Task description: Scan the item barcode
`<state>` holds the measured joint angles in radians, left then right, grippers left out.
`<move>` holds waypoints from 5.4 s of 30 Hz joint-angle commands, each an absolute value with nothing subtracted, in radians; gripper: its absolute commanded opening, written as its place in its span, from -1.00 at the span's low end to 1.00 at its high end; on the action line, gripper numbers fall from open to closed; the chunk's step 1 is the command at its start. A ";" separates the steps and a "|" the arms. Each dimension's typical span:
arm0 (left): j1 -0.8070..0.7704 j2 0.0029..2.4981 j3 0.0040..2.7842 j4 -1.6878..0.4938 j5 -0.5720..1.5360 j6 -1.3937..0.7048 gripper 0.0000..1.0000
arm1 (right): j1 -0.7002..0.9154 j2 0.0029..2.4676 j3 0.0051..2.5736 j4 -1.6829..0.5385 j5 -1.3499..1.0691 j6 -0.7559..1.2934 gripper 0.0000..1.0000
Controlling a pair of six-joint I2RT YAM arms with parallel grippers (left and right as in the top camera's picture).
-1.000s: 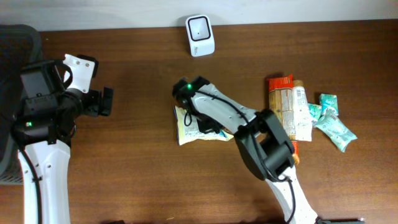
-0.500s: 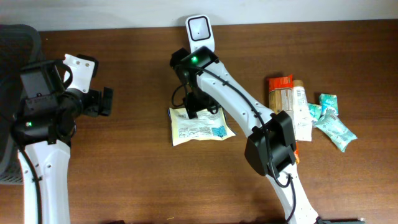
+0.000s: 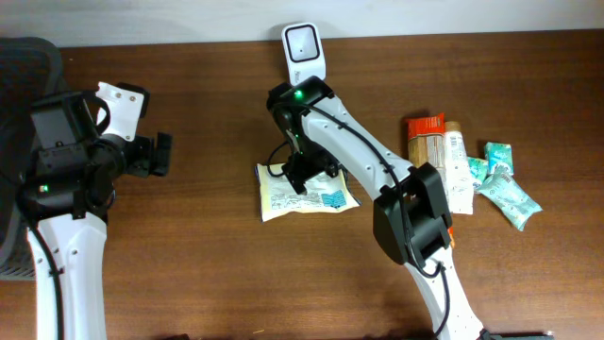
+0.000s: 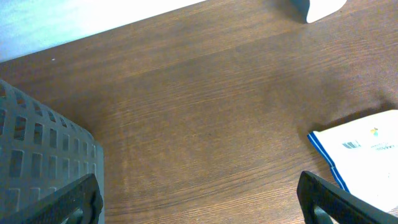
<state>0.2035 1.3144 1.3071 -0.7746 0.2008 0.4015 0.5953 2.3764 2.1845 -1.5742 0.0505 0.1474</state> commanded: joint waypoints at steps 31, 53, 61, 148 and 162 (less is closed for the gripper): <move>0.206 1.303 1.310 -0.773 0.201 0.417 0.98 | 0.575 2.363 1.760 -1.196 -0.272 0.242 -0.43; 0.206 1.303 1.310 -0.773 0.201 0.418 0.98 | 0.564 2.100 1.900 -1.352 -0.146 -0.379 -0.92; 0.206 1.303 1.310 -0.773 0.201 0.417 0.98 | 0.563 2.100 1.900 -1.354 -0.146 -0.520 -0.85; 0.206 1.303 1.310 -0.773 0.201 0.417 0.98 | -0.038 1.478 1.629 -1.108 -1.071 -0.003 -0.92; 0.206 1.303 1.310 -0.773 0.201 0.417 0.98 | 0.170 1.504 1.678 -0.999 -0.453 0.126 -0.92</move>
